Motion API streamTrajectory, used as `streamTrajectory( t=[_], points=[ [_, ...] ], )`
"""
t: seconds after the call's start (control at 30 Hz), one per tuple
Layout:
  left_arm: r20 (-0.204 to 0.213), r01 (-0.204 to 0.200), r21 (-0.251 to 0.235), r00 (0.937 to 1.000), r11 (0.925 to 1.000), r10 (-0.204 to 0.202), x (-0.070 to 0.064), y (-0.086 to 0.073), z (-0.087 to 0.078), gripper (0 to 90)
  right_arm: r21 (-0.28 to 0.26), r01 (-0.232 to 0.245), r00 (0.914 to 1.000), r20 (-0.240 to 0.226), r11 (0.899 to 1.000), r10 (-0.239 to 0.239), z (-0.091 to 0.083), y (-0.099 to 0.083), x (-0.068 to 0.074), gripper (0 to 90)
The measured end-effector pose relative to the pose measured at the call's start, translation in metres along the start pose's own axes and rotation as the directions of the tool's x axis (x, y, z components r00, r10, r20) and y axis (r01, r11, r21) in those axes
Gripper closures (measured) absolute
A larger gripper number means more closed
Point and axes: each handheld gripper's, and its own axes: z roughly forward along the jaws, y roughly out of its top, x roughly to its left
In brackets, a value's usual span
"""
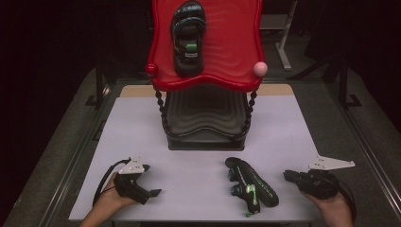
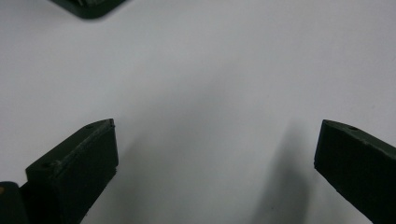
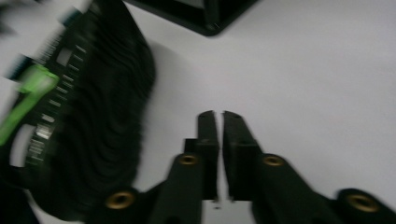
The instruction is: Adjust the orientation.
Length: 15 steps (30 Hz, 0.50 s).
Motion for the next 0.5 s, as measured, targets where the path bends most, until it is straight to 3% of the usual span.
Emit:
streamTrajectory(
  t=[0.2,0.23,0.5],
  points=[
    [-0.030,-0.028,0.017,0.9991,0.9995,0.029,-0.004,0.001,0.002,0.0,-0.033,0.031,0.9951,-0.093,0.999,-0.034,0.001,0.012,0.012,89.7],
    [-0.043,-0.042,0.027,0.9982,0.9988,0.043,-0.006,0.001,0.003,0.0,-0.035,0.034,0.9941,-0.102,0.999,-0.037,0.001,0.013,0.014,89.7],
    [-0.043,-0.041,0.027,0.9982,0.9988,0.042,-0.006,0.001,0.003,0.0,-0.054,0.077,0.9827,-0.164,0.996,-0.085,0.013,0.029,0.031,89.7]
  ],
)
